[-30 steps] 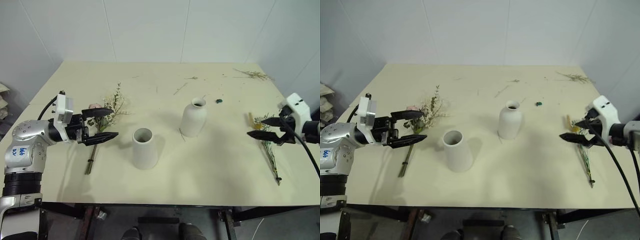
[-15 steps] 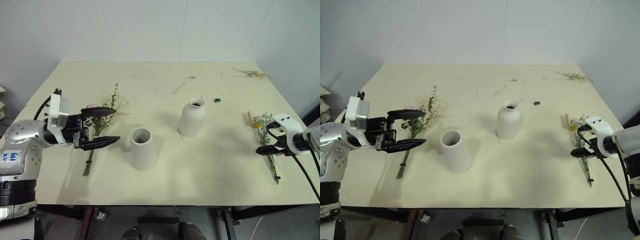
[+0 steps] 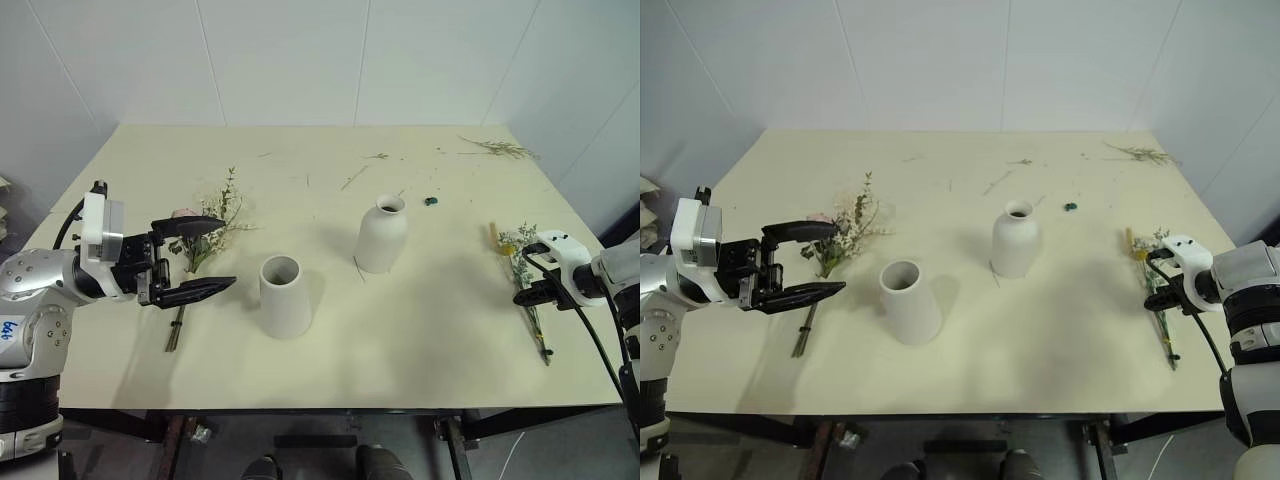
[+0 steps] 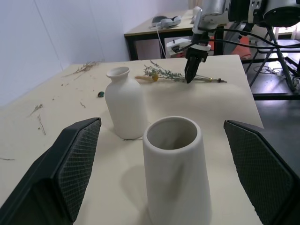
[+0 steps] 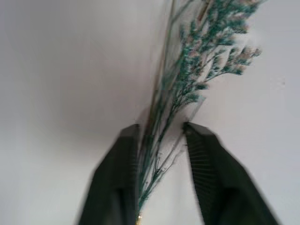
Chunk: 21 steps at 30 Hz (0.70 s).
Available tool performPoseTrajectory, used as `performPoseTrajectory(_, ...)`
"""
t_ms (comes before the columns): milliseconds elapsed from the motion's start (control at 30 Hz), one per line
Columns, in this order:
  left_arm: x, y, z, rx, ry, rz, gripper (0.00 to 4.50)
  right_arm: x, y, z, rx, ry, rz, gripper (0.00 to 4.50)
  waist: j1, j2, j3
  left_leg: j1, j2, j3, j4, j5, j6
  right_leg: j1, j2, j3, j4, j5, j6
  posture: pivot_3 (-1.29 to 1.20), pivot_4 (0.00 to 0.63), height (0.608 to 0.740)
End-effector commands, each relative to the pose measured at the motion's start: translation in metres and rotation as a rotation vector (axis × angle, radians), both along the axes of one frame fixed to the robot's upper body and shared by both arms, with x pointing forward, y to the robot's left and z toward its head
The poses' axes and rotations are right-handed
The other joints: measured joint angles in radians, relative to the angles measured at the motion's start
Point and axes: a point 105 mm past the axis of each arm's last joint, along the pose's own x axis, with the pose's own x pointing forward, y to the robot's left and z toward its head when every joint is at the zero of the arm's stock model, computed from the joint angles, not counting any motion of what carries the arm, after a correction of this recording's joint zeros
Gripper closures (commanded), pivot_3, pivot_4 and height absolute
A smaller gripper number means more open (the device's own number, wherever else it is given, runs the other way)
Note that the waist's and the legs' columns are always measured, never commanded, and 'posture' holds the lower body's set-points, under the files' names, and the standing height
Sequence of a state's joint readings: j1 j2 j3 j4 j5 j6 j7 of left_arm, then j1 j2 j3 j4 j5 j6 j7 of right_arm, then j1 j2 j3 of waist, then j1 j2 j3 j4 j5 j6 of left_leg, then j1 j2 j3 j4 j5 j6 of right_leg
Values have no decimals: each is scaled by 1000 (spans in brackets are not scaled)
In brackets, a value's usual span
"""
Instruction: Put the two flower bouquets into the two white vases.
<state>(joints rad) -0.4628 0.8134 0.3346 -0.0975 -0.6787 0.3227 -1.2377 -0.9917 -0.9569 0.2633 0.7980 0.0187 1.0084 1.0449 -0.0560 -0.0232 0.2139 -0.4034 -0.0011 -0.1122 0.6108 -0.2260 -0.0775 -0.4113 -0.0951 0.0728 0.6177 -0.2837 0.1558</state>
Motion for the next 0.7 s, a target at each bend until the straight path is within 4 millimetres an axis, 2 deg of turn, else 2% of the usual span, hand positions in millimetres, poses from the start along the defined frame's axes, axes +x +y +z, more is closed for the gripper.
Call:
performPoseTrajectory(33, 1, 1, 8, -7, -44, -8, 0, 0, 4, 5, 51, -21, 0, 4306, -2, 0, 0, 0, 0, 0, 0, 0, 0, 0, 0, 0, 0, 0, 0, 0, 150, 740)
performPoseTrajectory(67, 2, 0, 8, -11, -42, -10, 0, 1, 7, 7, 68, -38, 8, 4472, -2, 0, 0, 0, 0, 0, 0, 0, 0, 0, 0, 0, 0, 0, 0, 0, 150, 740)
performPoseTrajectory(200, 8, -2, 11, -58, -37, -19, 0, 8, 27, 32, 172, -185, 91, 4472, -1, 0, 0, 0, 0, 0, 0, 0, 0, 0, 0, 0, 1, 0, 0, 0, 150, 740)
performPoseTrajectory(267, 13, -4, 13, -92, -33, -16, 0, 17, 43, 61, 227, -380, 157, 4472, -1, 0, 0, 0, 0, 0, 0, 0, 0, 0, 0, 0, 1, 0, 0, 0, 150, 740)
performPoseTrajectory(333, 18, -6, 14, -116, -24, -13, 0, 24, 68, 111, 283, -713, 278, 4472, -3, 0, 0, 0, 0, 0, 0, 0, 0, 0, 0, 1, 2, 0, 0, 0, 150, 740)
performPoseTrajectory(400, 22, -7, 15, -130, -14, -7, 0, 21, 76, 134, 299, -881, 305, 4472, -2, 0, 0, 0, 0, 0, 0, 0, 0, -1, 1, 1, 3, 0, 1, 0, 150, 740)
performPoseTrajectory(467, 25, -6, 17, -144, -6, 1, 0, 19, 86, 149, 332, -989, 327, 4472, 1, 0, 0, 0, 0, -1, 0, 0, 0, -1, 1, 1, 3, 0, 1, 0, 150, 740)
performPoseTrajectory(533, 33, -8, 20, -159, 13, 20, 0, 12, 105, 186, 380, -1218, 368, 4472, 4, 0, 0, 0, 0, -1, 0, 0, 0, -1, 0, 1, 3, 0, 1, 0, 150, 740)
performPoseTrajectory(567, 36, -9, 21, -161, 20, 28, 0, 8, 111, 198, 386, -1303, 386, 4472, 4, 0, 0, 0, 0, -1, 1, 0, 0, -1, 0, 1, 3, 0, 1, 0, 150, 740)
performPoseTrajectory(700, 41, -13, 23, -166, 18, 25, 0, -1, 140, 221, 496, -1459, 437, 4472, 2, 0, 0, 0, 0, -1, 1, 0, 0, -1, 0, 1, 3, 0, 1, 0, 150, 740)
